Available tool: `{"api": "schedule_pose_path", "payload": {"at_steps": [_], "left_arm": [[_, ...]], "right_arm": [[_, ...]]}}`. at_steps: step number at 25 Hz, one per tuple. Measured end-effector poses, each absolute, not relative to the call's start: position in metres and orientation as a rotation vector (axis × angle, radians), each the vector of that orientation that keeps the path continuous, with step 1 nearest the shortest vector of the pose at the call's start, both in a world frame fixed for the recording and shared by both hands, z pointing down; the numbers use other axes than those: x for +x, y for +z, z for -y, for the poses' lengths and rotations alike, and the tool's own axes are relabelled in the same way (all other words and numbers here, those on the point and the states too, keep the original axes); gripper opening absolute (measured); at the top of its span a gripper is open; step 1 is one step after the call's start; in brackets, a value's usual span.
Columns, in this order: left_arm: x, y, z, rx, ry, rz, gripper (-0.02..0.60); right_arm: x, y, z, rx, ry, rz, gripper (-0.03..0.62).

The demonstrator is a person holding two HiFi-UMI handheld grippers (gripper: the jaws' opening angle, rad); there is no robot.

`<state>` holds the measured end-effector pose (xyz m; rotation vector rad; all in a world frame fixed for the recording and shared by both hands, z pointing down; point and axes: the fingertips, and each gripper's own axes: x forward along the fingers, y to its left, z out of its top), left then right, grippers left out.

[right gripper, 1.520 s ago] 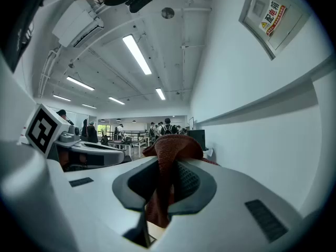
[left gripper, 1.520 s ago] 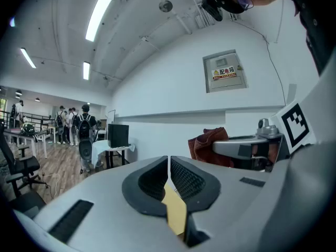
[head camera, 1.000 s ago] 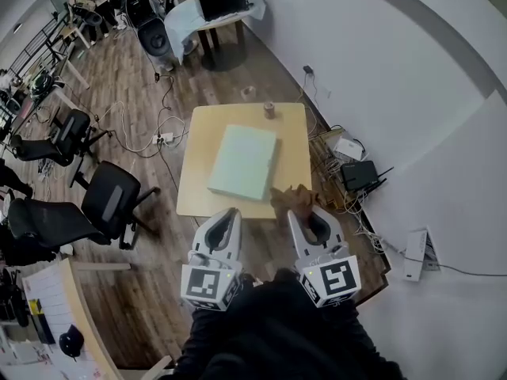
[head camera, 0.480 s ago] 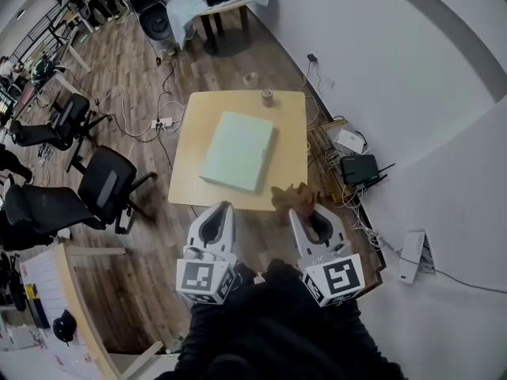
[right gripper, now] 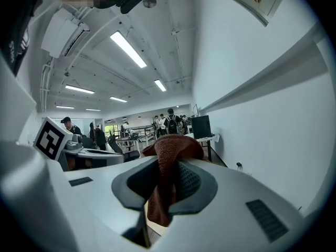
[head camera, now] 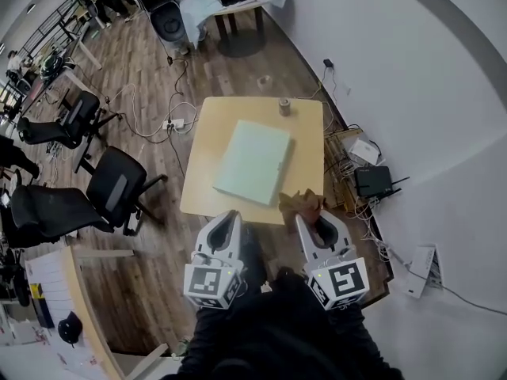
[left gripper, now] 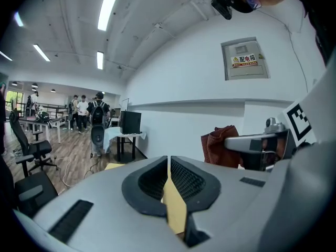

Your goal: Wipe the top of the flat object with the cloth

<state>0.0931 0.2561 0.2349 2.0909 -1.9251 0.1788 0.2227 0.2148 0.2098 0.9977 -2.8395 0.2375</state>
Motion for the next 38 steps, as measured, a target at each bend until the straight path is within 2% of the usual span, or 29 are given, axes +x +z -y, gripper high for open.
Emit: {"api": "schedule_pose_path", "payload": {"at_steps": [10, 16, 28, 31, 38], "left_arm": [[-0.003, 0.269, -0.168, 2.15, 0.209, 1.82, 0.044], [-0.066, 0.319, -0.127, 2.076, 0.272, 1.745, 0.044], [-0.102, 0.45, -0.054, 1.919, 0.385, 1.53, 0.047], [-0.105, 0.488, -0.034, 1.866, 0.413, 1.495, 0.139], [-0.109, 0.565, -0.021, 1.777, 0.482, 1.41, 0.15]], "right_arm": [[0.141, 0.231, -0.135, 1.137, 0.36, 2.743, 0.078], [0.093, 0.265, -0.097, 1.168, 0.472, 2.662, 0.078], [0.059, 0.352, -0.016, 1.191, 0.77, 2.501, 0.078], [0.053, 0.383, 0.012, 1.176, 0.846, 2.478, 0.078], [0.021, 0.447, 0.05, 1.085, 1.008, 2.456, 0.078]]}}
